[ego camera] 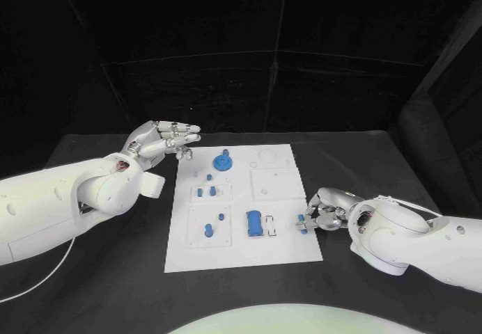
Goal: Assemble the parts on the task board
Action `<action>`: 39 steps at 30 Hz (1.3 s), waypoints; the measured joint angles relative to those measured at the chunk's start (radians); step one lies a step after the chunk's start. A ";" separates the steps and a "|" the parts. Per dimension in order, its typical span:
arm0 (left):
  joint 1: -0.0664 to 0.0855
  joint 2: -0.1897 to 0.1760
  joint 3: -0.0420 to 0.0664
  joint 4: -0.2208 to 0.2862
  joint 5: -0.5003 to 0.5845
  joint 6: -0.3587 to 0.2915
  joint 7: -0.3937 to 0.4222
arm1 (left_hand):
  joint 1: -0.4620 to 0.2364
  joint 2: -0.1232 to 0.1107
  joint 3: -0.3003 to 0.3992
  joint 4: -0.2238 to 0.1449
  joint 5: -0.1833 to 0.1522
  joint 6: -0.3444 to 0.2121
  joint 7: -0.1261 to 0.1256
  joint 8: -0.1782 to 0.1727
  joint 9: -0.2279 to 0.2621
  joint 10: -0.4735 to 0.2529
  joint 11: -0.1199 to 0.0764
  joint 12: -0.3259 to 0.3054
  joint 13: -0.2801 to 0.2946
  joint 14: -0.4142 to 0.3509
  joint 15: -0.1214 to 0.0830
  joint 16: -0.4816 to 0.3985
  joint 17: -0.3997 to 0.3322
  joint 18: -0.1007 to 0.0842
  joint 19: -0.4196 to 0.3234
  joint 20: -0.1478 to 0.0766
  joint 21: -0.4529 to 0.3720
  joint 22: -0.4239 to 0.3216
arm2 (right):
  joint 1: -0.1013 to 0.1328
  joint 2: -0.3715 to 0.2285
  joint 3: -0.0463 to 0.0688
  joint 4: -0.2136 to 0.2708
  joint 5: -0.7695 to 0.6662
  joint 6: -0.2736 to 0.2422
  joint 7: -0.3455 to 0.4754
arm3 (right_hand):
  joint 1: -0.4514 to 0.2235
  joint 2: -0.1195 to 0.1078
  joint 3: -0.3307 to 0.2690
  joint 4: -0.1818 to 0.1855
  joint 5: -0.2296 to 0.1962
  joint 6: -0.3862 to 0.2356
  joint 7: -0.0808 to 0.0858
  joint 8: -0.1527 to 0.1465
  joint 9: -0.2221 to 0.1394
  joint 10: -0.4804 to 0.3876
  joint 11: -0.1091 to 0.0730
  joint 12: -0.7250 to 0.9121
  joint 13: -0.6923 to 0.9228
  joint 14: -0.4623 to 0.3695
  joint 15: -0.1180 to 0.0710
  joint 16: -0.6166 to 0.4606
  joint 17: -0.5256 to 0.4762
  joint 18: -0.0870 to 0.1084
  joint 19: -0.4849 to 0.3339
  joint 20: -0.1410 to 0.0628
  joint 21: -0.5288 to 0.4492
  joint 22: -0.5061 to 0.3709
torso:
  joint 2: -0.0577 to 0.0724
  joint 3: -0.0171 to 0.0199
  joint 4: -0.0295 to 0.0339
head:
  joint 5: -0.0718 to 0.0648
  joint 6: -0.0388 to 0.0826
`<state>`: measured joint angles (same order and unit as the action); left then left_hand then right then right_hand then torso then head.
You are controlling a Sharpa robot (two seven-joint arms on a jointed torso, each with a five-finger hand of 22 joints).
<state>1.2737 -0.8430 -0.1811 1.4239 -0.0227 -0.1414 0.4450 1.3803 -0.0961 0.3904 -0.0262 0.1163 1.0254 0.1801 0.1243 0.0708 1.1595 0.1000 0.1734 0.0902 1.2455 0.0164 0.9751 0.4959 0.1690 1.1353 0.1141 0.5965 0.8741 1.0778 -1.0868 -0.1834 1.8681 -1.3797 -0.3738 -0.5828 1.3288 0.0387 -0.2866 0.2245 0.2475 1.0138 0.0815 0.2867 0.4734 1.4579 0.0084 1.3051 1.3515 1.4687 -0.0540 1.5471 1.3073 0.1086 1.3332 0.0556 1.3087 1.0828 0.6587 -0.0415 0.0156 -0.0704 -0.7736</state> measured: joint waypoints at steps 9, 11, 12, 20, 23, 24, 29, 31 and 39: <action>-0.001 0.000 0.000 -0.001 0.000 0.000 0.000 | 0.000 0.000 0.000 0.000 0.000 0.000 0.000 0.000 0.000 0.000 0.000 0.000 0.000 0.000 0.000 0.000 0.000 0.000 0.000 0.000 0.000 0.000 | -0.002 0.021 0.003 -0.008 -0.049 0.022 -0.010 | 0.120 0.003 0.054 -0.095 -0.028 0.000 -0.004 0.012 0.017 -0.004 -0.003 0.008 0.106 -0.004 -0.007 0.000 0.001 0.000 -0.004 -0.004 0.000 -0.001 | 0.000 -0.0002 0.0009 | 0.005 -0.001; -0.001 -0.001 0.000 -0.001 0.000 0.000 0.000 | 0.000 0.000 0.000 0.000 0.000 0.000 0.000 0.000 0.000 0.000 0.000 0.000 0.000 0.000 0.000 0.000 0.000 0.000 0.000 0.000 0.000 0.000 | -0.002 0.028 0.004 -0.010 -0.064 0.026 -0.011 | 0.128 -0.002 0.066 -0.107 -0.032 -0.001 -0.004 0.012 0.017 -0.006 -0.005 0.003 0.126 -0.003 -0.007 0.000 0.001 0.000 -0.004 -0.004 0.000 -0.002 | 0.000 -0.0002 0.0004 | 0.005 -0.001; -0.001 -0.001 0.000 -0.001 0.000 0.000 0.000 | 0.000 0.000 0.000 0.000 0.000 0.000 0.000 0.000 0.000 0.000 0.000 0.000 0.000 0.000 0.000 0.000 0.000 0.000 0.000 0.000 0.000 0.000 | -0.002 0.032 0.004 -0.012 -0.072 0.028 -0.012 | 0.132 -0.007 0.073 -0.114 -0.032 -0.001 -0.005 0.008 0.017 -0.006 -0.005 0.001 0.126 -0.002 -0.009 0.000 0.001 0.000 -0.004 -0.004 0.000 -0.004 | 0.000 -0.0002 0.0004 | 0.005 -0.002; -0.002 0.000 0.000 -0.001 0.000 0.001 0.000 | 0.000 0.000 0.000 0.000 0.000 0.000 0.000 0.000 0.000 0.000 0.000 0.000 0.000 0.000 0.000 0.000 0.000 0.000 0.000 0.000 0.000 0.000 | -0.002 0.048 0.006 -0.019 -0.120 0.034 -0.015 | 0.144 -0.019 0.131 -0.154 -0.025 -0.007 0.001 -0.017 0.016 -0.008 -0.007 -0.001 0.126 -0.002 -0.009 0.000 0.001 0.000 -0.004 -0.004 0.000 -0.004 | 0.000 -0.0004 0.0012 | 0.006 -0.001; -0.003 0.000 0.000 -0.002 0.000 0.001 0.000 | 0.000 0.000 -0.003 -0.003 0.000 0.000 0.000 0.000 0.000 -0.004 0.004 0.000 0.000 0.000 0.000 0.000 -0.003 0.000 0.000 0.000 0.000 -0.002 | -0.002 0.048 0.006 -0.017 -0.126 0.034 -0.015 | 0.144 -0.019 0.156 -0.155 0.024 -0.010 0.005 -0.031 0.016 -0.008 -0.007 -0.001 0.126 -0.002 -0.009 0.000 0.001 0.000 -0.004 -0.004 0.000 -0.002 | 0.000 -0.0005 0.0016 | 0.009 0.000; -0.003 0.000 0.000 -0.002 0.000 0.001 0.000 | 0.000 0.000 -0.003 -0.003 0.000 0.000 0.000 0.000 0.000 -0.004 0.004 0.000 0.000 0.000 0.000 0.000 -0.003 0.000 0.000 0.000 0.000 -0.002 | -0.002 0.048 0.006 -0.016 -0.126 0.033 -0.015 | 0.144 -0.019 0.164 -0.155 0.038 -0.012 0.006 -0.035 0.016 -0.010 -0.005 -0.001 0.126 -0.002 -0.009 0.000 0.001 0.000 -0.004 -0.004 0.000 -0.001 | 0.000 -0.0006 0.0016 | 0.009 0.000; -0.004 0.000 0.000 -0.003 0.000 0.002 0.000 | 0.000 0.000 -0.003 -0.003 0.000 0.000 0.000 0.000 0.000 -0.004 0.004 0.000 0.000 0.000 0.000 0.000 -0.003 0.000 0.000 0.000 0.000 -0.002 | -0.003 0.042 0.005 -0.005 -0.123 0.028 -0.015 | 0.140 -0.015 0.210 -0.148 0.098 -0.012 0.007 -0.052 0.004 -0.011 -0.003 -0.001 0.126 -0.002 -0.009 0.000 0.001 0.000 -0.004 -0.004 0.000 0.004 | -0.001 -0.0012 0.0023 | 0.011 0.002; -0.004 0.000 0.000 -0.003 0.000 0.002 0.000 | 0.000 0.000 -0.003 -0.003 0.000 0.000 0.000 0.000 0.000 -0.004 0.004 0.000 0.000 0.000 0.000 0.000 -0.003 0.000 0.000 0.000 0.000 -0.002 | -0.004 0.036 0.005 0.003 -0.117 0.022 -0.016 | 0.138 -0.013 0.231 -0.144 0.121 -0.013 0.007 -0.058 -0.033 -0.011 -0.003 -0.001 0.126 -0.002 -0.009 0.000 0.001 0.000 -0.004 -0.004 0.000 0.006 | -0.001 -0.0011 0.0023 | 0.012 0.003; -0.005 0.001 0.000 -0.003 0.000 0.003 0.000 | 0.000 0.000 -0.003 -0.003 0.000 0.000 0.000 0.000 0.000 -0.004 0.004 0.000 0.000 0.000 0.000 0.000 -0.002 0.000 0.000 0.000 0.000 -0.002 | -0.008 0.021 0.001 0.025 -0.031 -0.032 0.004 | 0.128 -0.003 0.316 -0.116 0.168 -0.011 0.011 -0.082 -0.060 -0.009 0.003 -0.001 0.126 -0.002 -0.008 0.000 0.000 0.000 -0.004 -0.004 0.000 0.012 | -0.001 -0.0022 0.0023 | 0.015 0.009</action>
<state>1.2692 -0.8423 -0.1813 1.4205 -0.0227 -0.1388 0.4447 1.3803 -0.0961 0.3876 -0.0291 0.1163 1.0254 0.1801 0.1243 0.0708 1.1559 0.1036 0.1734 0.0902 1.2455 0.0164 0.9751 0.4934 0.1690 1.1353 0.1141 0.5966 0.8722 1.0695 -1.0654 -0.1828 1.8933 -1.4110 -0.4061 -0.5788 1.4566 0.0361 0.0299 0.1088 0.4160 1.0027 0.0928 0.2050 0.4137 1.4489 0.0114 1.3040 1.4776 1.4668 -0.0625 1.5471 1.3078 0.1084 1.3292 0.0516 1.3088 1.0946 0.6575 -0.0437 0.0179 -0.0554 -0.7646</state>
